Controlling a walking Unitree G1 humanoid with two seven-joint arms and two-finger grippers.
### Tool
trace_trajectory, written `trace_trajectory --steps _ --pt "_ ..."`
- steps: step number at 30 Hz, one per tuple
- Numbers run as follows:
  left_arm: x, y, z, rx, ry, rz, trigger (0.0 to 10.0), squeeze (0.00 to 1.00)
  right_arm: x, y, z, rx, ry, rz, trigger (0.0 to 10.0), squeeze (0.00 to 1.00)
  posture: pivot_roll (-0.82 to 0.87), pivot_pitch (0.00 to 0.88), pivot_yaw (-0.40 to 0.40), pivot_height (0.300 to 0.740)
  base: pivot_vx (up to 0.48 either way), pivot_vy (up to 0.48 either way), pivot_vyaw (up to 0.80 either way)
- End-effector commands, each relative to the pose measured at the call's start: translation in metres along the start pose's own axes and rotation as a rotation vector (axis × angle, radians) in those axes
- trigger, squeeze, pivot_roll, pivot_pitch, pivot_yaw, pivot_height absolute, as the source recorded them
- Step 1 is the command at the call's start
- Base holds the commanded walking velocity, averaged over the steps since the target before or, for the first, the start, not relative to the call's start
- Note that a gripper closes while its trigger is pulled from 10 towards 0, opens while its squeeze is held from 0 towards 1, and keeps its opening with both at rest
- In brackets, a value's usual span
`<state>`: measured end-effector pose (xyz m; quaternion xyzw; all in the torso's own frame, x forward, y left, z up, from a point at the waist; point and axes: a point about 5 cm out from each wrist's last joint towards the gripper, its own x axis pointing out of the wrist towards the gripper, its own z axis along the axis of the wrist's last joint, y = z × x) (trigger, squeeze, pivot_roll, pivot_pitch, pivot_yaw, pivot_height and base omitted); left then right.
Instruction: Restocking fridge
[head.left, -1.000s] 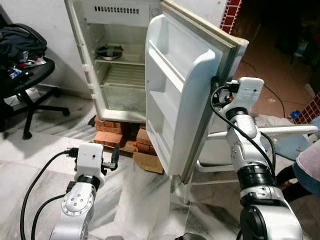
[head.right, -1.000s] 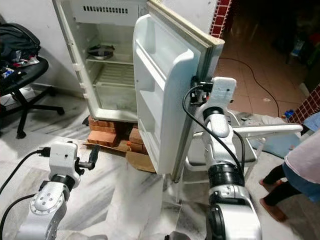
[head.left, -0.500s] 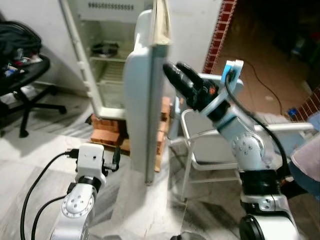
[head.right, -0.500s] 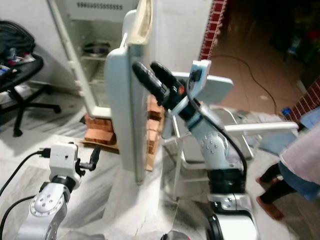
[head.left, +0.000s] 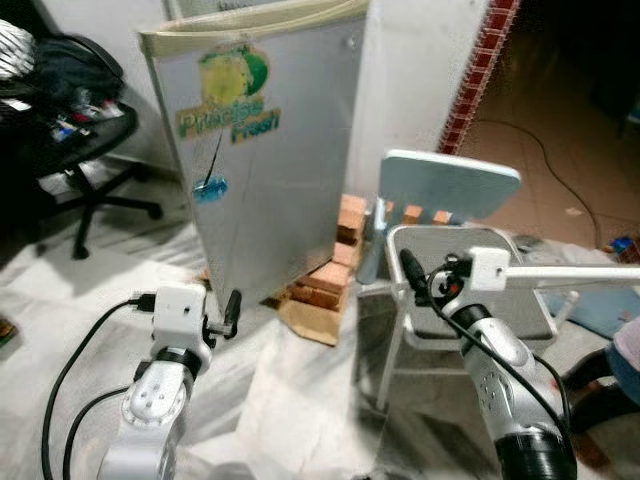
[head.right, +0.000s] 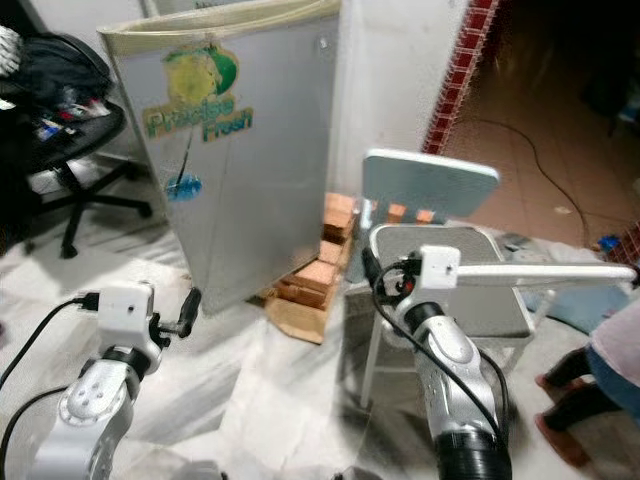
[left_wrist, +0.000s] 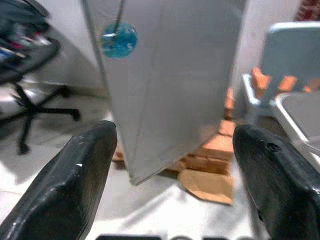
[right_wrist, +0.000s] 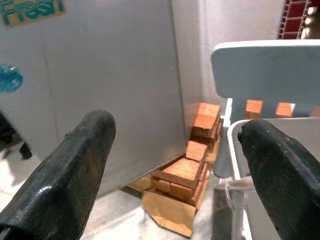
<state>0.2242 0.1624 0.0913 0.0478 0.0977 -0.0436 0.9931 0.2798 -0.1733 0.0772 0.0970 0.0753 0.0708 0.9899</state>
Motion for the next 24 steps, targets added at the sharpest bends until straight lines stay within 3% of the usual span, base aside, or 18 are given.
trace_trajectory --steps 1,8,18,24 --pt "0.002 0.01 0.004 0.03 -0.007 0.03 10.0 0.0 0.003 0.01 0.004 -0.025 -0.034 0.005 10.0 0.0 0.14 0.0 -0.033 0.74 0.0 0.48 0.0" --pt "0.005 0.015 0.006 0.011 -0.025 0.029 10.0 0.0 0.004 0.002 0.007 -0.034 -0.029 -0.054 10.0 0.0 0.13 0.0 -0.033 0.74 0.0 0.48 -0.07" --pt "0.009 0.014 0.014 0.007 -0.103 0.001 10.0 0.0 0.001 -0.003 0.01 -0.062 -0.05 -0.086 10.0 0.0 0.12 0.0 -0.033 0.74 0.0 0.478 -0.8" --pt "0.014 0.02 0.016 -0.013 -0.103 0.034 10.0 0.0 -0.01 -0.012 0.01 -0.097 -0.05 -0.101 10.0 0.0 0.11 0.0 -0.034 0.74 0.0 0.467 -0.65"
